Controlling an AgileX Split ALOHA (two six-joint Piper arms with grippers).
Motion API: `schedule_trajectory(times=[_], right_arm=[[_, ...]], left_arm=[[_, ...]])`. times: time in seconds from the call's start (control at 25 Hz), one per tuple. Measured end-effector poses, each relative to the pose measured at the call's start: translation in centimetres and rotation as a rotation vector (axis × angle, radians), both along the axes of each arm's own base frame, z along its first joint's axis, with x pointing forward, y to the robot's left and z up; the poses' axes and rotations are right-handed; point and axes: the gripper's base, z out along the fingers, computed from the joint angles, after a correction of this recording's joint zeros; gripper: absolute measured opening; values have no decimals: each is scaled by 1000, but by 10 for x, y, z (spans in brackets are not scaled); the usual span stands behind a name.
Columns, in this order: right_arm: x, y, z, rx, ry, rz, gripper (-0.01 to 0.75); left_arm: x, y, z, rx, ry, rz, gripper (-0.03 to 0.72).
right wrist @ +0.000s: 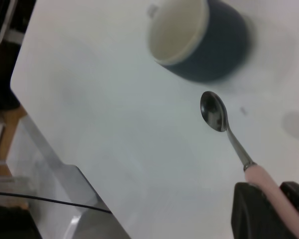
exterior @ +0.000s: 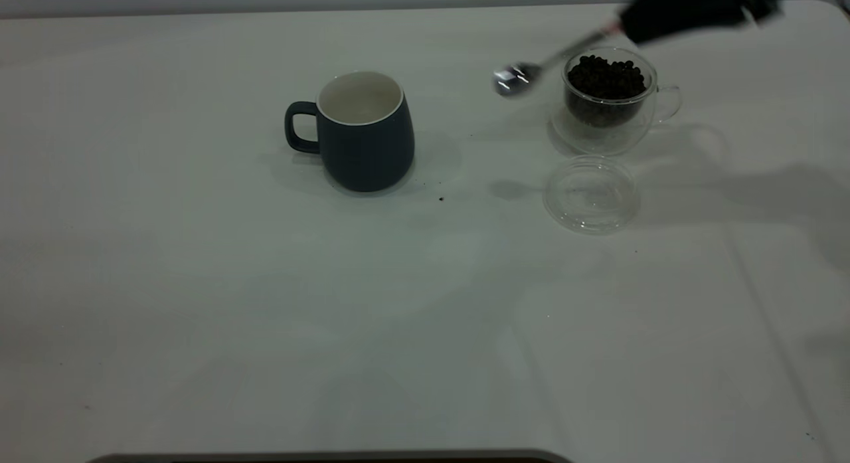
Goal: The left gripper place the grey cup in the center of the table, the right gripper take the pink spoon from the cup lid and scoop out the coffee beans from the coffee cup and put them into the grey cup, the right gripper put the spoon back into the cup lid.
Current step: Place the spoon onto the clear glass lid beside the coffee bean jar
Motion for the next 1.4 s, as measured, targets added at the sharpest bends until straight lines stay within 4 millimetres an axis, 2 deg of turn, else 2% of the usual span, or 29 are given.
schedule_trajectory(times=[0.2, 0.44, 0.84, 1.16, 1.4], right_arm=[[-22, -37, -33, -55, 78, -119, 94], [-23, -57, -68, -64, 129, -230, 94], [-30, -55, -115, -25, 204, -276, 94], [-28, -54, -124, 9, 172, -301, 96], [-32, -42, -134, 22, 167, -249, 122]], left_arm=[[0, 0, 0, 0, 0, 0, 567], [0, 0, 0, 0, 0, 0, 567], [0, 0, 0, 1, 0, -1, 567], [0, 0, 0, 1, 0, -1, 567], [0, 0, 0, 1, 0, -1, 567]])
